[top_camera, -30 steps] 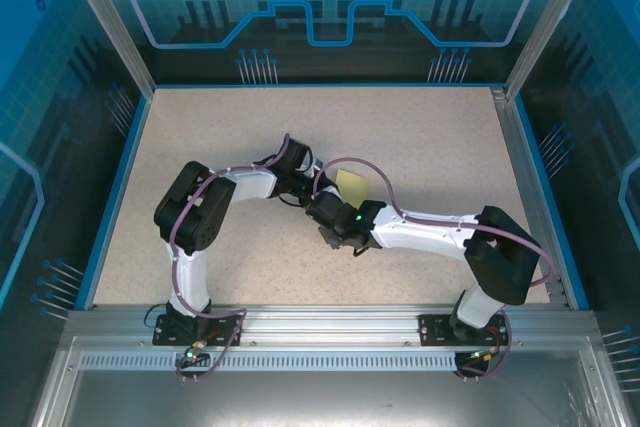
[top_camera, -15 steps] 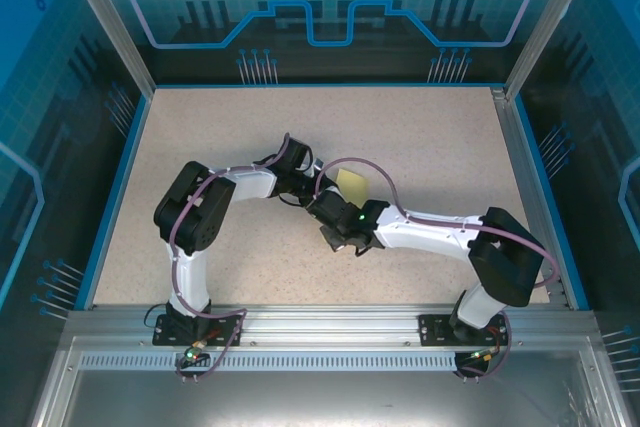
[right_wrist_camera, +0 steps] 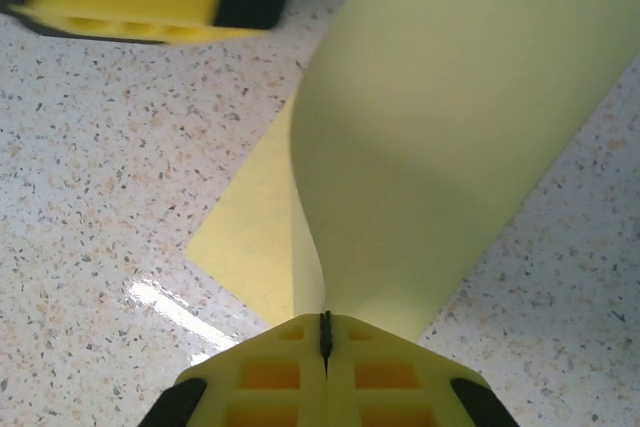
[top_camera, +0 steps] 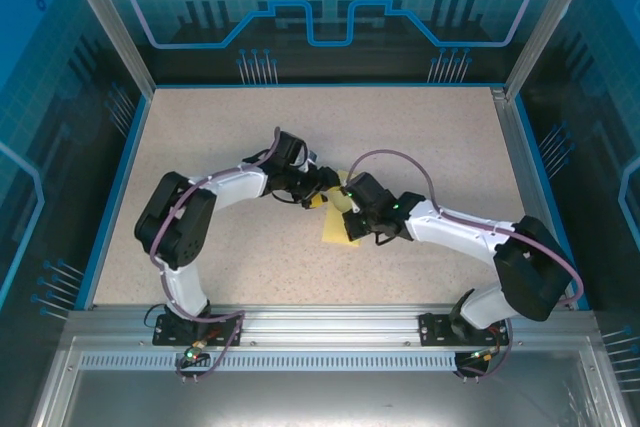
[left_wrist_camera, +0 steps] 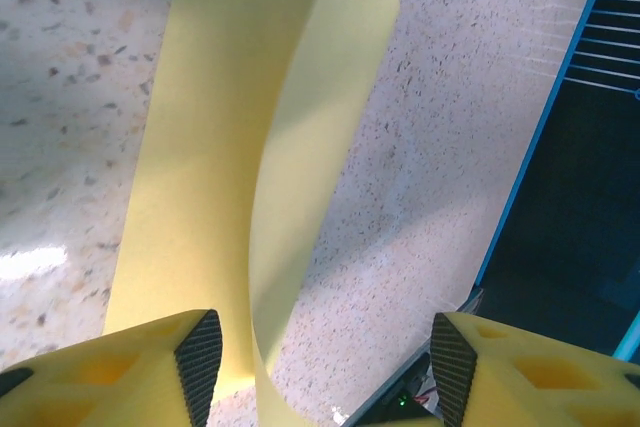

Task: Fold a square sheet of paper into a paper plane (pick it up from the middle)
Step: Fold the triangle a second time at the center of the table.

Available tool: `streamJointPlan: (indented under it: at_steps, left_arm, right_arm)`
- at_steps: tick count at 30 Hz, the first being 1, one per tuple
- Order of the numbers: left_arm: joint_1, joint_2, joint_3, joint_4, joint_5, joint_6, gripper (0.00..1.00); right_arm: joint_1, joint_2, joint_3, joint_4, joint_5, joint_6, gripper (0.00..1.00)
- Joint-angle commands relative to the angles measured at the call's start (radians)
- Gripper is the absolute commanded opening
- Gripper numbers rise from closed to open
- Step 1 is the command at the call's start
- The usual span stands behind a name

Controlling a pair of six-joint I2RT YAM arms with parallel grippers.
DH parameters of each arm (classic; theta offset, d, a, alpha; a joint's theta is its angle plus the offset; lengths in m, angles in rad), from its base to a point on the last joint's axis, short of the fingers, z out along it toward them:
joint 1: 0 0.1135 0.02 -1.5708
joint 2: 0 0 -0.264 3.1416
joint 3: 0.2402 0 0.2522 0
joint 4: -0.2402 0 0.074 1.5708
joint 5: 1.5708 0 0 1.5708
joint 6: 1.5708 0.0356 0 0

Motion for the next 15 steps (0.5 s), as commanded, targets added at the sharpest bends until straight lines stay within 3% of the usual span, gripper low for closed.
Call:
streamJointPlan:
  at_steps: [1, 6, 15]
  left_arm:
    - [-0.017, -0.068, -0.057, -0.063, -0.071, 0.012, 0.52]
    - [-0.075, -0.113, -0.123, -0.079, -0.129, -0.008, 0.26]
    - [-0.177, -0.056, -0.153, -0.048, -0.178, -0.048, 0.16]
  right_arm:
    - [-0.051, -0.007, -0.028, 0.047, -0.148, -0.021, 0.0]
    - [-0.115, 0.024, -0.034, 0.057, -0.225, -0.032, 0.0]
    - [-0.182, 0.042, -0.062, 0.082, -0.302, -0.051, 0.0]
